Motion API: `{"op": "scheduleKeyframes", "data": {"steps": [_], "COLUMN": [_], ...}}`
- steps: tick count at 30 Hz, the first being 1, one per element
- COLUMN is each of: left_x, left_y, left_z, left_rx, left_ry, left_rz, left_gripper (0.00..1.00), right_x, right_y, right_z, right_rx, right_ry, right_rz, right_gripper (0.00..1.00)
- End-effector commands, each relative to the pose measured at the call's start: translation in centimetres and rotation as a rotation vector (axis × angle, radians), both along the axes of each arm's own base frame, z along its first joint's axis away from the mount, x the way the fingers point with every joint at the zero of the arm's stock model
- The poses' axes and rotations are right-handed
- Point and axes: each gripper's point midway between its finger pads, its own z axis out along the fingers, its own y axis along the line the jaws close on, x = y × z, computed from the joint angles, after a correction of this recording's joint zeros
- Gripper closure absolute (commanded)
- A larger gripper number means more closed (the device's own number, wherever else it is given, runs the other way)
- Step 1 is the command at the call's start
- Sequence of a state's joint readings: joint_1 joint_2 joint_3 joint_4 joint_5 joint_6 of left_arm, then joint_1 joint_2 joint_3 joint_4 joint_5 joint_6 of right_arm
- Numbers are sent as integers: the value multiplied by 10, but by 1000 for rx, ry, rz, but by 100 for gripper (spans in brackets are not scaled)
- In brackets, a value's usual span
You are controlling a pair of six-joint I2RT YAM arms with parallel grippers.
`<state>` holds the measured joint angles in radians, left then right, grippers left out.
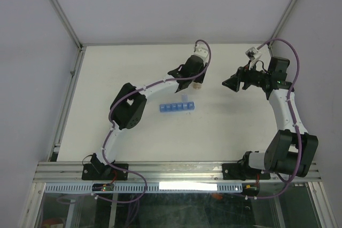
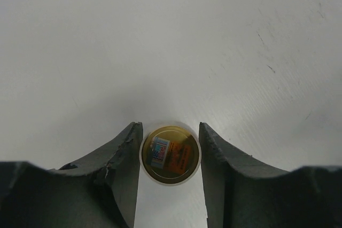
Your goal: Sort the pills into containers
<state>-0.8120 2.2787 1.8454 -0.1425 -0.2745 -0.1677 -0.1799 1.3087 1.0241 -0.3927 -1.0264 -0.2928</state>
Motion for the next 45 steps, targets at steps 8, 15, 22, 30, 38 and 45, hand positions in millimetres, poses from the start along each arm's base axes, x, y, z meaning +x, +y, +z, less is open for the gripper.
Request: {"op": "scheduleKeyframes", "data": {"steps": [8, 15, 22, 30, 38, 45], "left_x": [-105, -180, -218, -228, -223, -217], "left_y": [6, 39, 63, 59, 50, 46], "left_z": [173, 205, 222, 224, 221, 215], "left_rx": [-442, -676, -807, -862, -854, -850], "left_ry": [-64, -54, -42, -43, -43, -34], "left_rz": [-299, -435, -481, -501, -483, -464], "left_gripper": [100, 100, 100, 100, 100, 100], "right_x": [-31, -85, -114, -108, -91, -90], "right_y": [27, 60, 92, 117, 131, 140], "right_z": [30, 58, 64, 51, 35, 28], "right_rx": [-33, 53, 74, 18, -40, -59], "right_ry": [-265, -474, -519, -485, -427, -407], "right_rz": [210, 410, 561, 531, 469, 477], "right_gripper": [22, 1, 1, 8, 25, 34]}}
